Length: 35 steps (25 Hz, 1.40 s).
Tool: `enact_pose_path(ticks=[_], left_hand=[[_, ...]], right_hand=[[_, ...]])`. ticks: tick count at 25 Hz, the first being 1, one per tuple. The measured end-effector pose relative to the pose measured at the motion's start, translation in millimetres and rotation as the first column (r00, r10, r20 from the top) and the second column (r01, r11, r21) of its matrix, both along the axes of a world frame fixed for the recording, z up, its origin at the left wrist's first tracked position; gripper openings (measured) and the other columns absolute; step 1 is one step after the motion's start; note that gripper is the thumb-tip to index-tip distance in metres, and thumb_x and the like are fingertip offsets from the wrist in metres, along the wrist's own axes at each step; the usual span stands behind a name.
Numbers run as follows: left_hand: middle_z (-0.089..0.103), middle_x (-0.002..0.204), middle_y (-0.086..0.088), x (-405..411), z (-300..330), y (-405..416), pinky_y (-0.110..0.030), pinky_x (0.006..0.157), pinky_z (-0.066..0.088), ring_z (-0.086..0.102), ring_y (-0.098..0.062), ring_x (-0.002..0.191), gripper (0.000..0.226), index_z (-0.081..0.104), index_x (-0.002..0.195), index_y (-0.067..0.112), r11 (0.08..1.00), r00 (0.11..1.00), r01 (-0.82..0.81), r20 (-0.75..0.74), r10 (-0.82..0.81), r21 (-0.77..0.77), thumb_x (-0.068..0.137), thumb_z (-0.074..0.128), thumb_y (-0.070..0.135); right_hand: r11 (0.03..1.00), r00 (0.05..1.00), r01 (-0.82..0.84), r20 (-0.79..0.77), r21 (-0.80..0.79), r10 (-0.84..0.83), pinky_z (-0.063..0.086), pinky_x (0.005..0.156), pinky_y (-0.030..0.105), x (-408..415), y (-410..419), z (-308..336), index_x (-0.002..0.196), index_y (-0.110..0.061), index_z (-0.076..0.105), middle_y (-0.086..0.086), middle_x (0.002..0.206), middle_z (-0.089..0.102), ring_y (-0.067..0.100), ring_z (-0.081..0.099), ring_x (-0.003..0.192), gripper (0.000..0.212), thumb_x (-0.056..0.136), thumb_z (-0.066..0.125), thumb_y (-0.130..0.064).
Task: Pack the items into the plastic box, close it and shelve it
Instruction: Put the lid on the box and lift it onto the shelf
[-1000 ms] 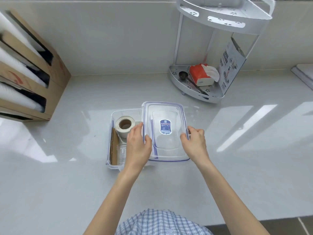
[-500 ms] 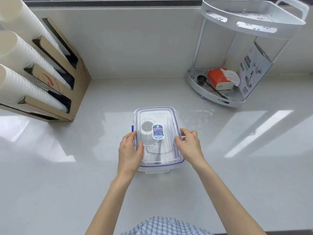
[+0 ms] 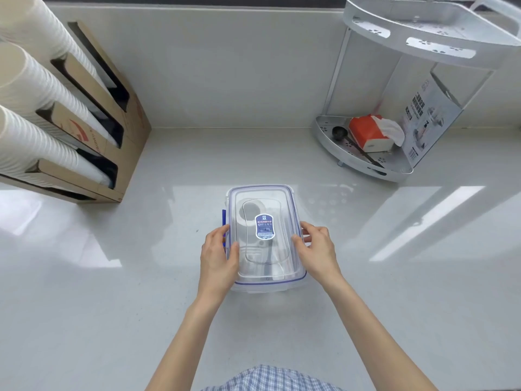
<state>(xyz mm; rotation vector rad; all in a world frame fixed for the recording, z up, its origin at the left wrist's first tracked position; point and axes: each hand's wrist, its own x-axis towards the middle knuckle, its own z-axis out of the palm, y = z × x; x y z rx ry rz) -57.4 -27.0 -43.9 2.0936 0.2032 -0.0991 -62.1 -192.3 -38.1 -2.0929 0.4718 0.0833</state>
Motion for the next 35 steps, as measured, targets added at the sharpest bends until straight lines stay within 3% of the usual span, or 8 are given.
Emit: enact_pose_path(ticks=[7, 10, 14, 18, 23, 26, 31, 35], left_hand=[[0.050, 0.134, -0.012, 0.7, -2.3, -0.6, -0.045, 0.105, 0.039, 0.049, -0.028, 0.121, 0.041, 0.046, 0.129, 0.005, 1.000, 0.999, -0.011, 0.041, 0.009, 0.027, 0.088, 0.048, 0.007], [0.050, 0.135, -0.012, 2.0, -2.7, -0.4, -0.046, 0.105, 0.039, 0.049, -0.029, 0.122, 0.042, 0.046, 0.129, 0.004, 0.999, 0.999, -0.030, 0.025, 0.029, 0.018, 0.087, 0.049, 0.007], [0.048, 0.135, -0.011, 5.6, -3.0, 0.5, -0.039, 0.102, 0.042, 0.052, -0.026, 0.115, 0.042, 0.045, 0.129, 0.005, 1.000, 0.999, -0.030, -0.011, 0.030, 0.005, 0.088, 0.049, 0.009], [0.046, 0.135, -0.008, 7.6, -2.1, 0.9, -0.027, 0.086, 0.039, 0.048, -0.017, 0.098, 0.040, 0.044, 0.128, 0.010, 0.999, 0.997, -0.041, -0.061, 0.038, -0.035, 0.088, 0.049, 0.011], [0.056, 0.119, -0.006, 9.3, -2.1, 0.8, -0.026, 0.087, 0.036, 0.049, -0.019, 0.098, 0.042, 0.043, 0.131, 0.012, 0.991, 0.986, -0.087, -0.150, 0.071, -0.102, 0.089, 0.048, 0.014], [0.056, 0.110, -0.003, 10.0, -2.9, 1.2, -0.026, 0.085, 0.036, 0.047, -0.017, 0.094, 0.040, 0.046, 0.129, 0.012, 0.991, 0.987, -0.078, -0.149, 0.061, -0.112, 0.090, 0.046, 0.014], [0.055, 0.126, -0.007, 9.9, -3.6, 2.5, -0.029, 0.090, 0.038, 0.047, -0.017, 0.100, 0.041, 0.044, 0.132, 0.013, 0.990, 0.988, -0.073, -0.147, 0.055, -0.121, 0.090, 0.046, 0.015], [0.054, 0.129, -0.005, 9.3, -5.9, 3.9, -0.031, 0.092, 0.038, 0.048, -0.018, 0.105, 0.041, 0.043, 0.132, 0.015, 0.990, 0.990, -0.068, -0.132, 0.052, -0.121, 0.091, 0.045, 0.015]], right_hand=[[1.000, 1.000, -0.003, 0.027, -0.030, 0.004, 0.031, 0.085, 0.017, 2.5, 3.0, -0.8, 0.118, 0.002, 0.052, 0.006, 0.105, 0.036, 0.029, 0.049, 0.110, 0.030, 0.092, 0.043, -0.011], [0.999, 1.000, -0.021, -0.013, -0.037, 0.021, 0.028, 0.081, 0.014, 5.8, 2.2, -1.6, 0.123, 0.003, 0.047, 0.012, 0.118, 0.040, 0.028, 0.051, 0.109, 0.035, 0.093, 0.041, -0.013], [0.999, 0.998, -0.043, -0.050, -0.024, 0.042, 0.029, 0.086, 0.017, 8.8, 2.1, -2.2, 0.137, -0.004, 0.036, 0.013, 0.130, 0.038, 0.023, 0.052, 0.106, 0.045, 0.094, 0.042, -0.017], [0.996, 0.997, 0.010, -0.072, 0.088, -0.004, 0.035, 0.086, 0.022, 8.9, -4.2, -4.1, 0.129, -0.012, 0.045, 0.010, 0.118, 0.047, 0.017, 0.049, 0.090, 0.040, 0.091, 0.050, -0.022], [0.958, 0.976, 0.133, -0.203, 0.253, -0.081, 0.034, 0.103, 0.033, 2.2, -7.9, -11.1, 0.138, -0.011, 0.032, 0.013, 0.140, 0.037, 0.025, 0.039, 0.129, 0.061, 0.088, 0.054, -0.037], [0.935, 0.964, 0.142, -0.260, 0.325, -0.056, 0.035, 0.104, 0.033, 0.2, -9.6, -13.2, 0.139, -0.003, 0.031, 0.013, 0.141, 0.044, 0.025, 0.043, 0.128, 0.066, 0.088, 0.053, -0.038], [0.985, 0.991, 0.124, -0.061, 0.118, -0.117, 0.040, 0.085, 0.025, 3.2, -1.1, -14.2, 0.126, -0.007, 0.046, 0.007, 0.117, 0.042, 0.019, 0.052, 0.090, 0.046, 0.087, 0.057, -0.028], [0.996, 0.997, 0.076, -0.029, 0.046, -0.074, 0.043, 0.091, 0.031, 3.2, 3.1, -14.1, 0.127, -0.008, 0.045, 0.013, 0.123, 0.050, 0.025, 0.053, 0.102, 0.041, 0.090, 0.051, -0.026]])
